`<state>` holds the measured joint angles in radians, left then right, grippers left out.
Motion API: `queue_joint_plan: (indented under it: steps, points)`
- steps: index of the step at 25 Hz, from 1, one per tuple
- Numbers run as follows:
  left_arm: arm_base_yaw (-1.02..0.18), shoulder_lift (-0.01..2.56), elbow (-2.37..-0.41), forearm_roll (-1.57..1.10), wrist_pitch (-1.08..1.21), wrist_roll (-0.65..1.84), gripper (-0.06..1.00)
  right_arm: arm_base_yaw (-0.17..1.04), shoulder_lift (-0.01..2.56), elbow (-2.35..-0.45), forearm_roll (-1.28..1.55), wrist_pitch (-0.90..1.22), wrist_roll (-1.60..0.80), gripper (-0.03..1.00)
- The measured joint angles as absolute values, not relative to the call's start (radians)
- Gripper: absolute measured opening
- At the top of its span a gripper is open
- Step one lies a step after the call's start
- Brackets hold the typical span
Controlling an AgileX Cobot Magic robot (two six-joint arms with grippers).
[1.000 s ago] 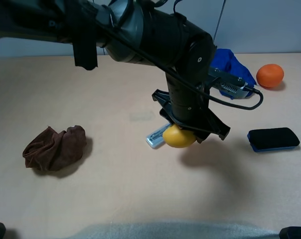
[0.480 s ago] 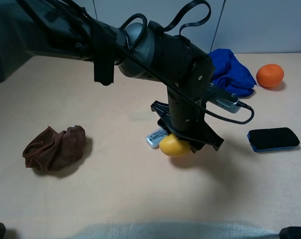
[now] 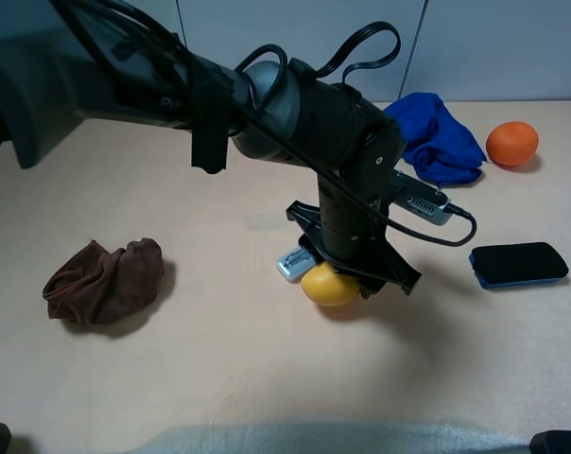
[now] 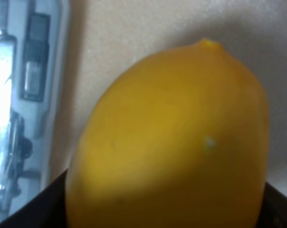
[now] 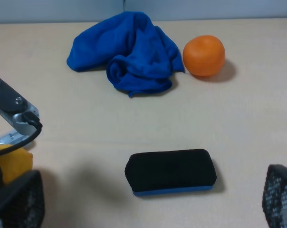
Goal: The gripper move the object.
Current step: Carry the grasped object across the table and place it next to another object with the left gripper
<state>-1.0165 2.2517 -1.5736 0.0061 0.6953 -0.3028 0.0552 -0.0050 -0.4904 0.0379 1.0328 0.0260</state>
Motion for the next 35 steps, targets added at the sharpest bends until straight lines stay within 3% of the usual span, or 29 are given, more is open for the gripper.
queue_joint_plan:
  steps: [9, 15, 18, 35]
  points:
    - [-1.016, 2.259, -1.574, 0.000, 0.692, -0.299, 0.66, 0.055, -0.005, -0.490, 0.038, 1.033, 0.026, 0.69]
    - [-1.016, 2.259, -1.574, 0.000, 0.692, -0.299, 0.87, 0.055, -0.005, -0.490, 0.038, 1.033, 0.026, 0.69]
    - [-1.016, 2.259, -1.574, 0.000, 0.692, -0.299, 0.92, 0.055, -0.005, -0.490, 0.038, 1.033, 0.026, 0.69]
    - [-1.016, 2.257, -1.651, -0.006, 0.815, -0.299, 0.94, 0.055, -0.005, -0.490, 0.038, 1.033, 0.026, 0.69]
